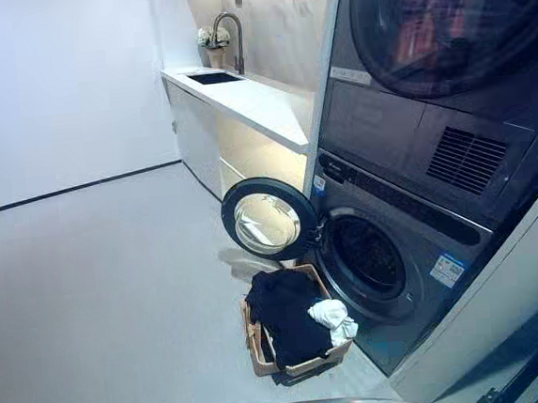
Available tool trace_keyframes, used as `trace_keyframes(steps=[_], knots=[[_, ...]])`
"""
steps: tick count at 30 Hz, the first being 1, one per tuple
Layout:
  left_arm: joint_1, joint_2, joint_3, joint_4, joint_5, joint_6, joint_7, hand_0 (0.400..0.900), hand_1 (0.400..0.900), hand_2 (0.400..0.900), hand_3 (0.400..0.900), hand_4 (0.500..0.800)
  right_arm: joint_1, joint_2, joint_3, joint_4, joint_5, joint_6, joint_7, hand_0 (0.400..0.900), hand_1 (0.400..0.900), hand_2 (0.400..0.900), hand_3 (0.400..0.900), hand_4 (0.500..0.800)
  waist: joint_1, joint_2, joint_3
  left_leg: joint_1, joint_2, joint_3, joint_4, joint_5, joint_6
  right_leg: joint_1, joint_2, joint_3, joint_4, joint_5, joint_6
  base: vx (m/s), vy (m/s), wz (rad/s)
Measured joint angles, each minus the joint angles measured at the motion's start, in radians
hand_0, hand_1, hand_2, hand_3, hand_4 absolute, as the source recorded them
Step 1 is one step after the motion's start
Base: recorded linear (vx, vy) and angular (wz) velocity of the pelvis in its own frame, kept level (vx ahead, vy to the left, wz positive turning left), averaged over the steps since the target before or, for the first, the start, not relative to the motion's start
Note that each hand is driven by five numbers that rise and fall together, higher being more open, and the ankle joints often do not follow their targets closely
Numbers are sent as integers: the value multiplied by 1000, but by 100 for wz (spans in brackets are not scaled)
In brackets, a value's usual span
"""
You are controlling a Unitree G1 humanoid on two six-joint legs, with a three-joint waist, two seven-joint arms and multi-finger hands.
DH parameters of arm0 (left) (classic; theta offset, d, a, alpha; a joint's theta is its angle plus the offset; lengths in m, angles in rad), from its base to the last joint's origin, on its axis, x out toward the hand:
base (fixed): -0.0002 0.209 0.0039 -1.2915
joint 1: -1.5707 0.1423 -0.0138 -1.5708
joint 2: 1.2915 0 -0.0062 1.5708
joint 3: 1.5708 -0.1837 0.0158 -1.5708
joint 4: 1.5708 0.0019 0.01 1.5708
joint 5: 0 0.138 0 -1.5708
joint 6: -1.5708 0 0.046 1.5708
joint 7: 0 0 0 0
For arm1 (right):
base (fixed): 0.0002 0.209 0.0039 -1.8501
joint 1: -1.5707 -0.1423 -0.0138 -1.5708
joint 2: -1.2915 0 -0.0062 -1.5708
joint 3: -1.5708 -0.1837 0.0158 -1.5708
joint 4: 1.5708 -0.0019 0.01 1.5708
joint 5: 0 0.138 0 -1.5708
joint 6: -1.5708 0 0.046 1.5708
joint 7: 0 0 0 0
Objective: Put the clothes in the basket into the washing machine.
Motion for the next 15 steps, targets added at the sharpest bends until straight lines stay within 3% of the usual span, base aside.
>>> trace_keyframes(steps=[15], knots=[[3,0,-1,1,1,0,-5,900,900,900,900,800,3,0,2,1,-7,0,0,900,900,900,900,800,1,-3,0,13,0,-1,0,0,0,14,0,0,0,-3,-4,0,0,0]])
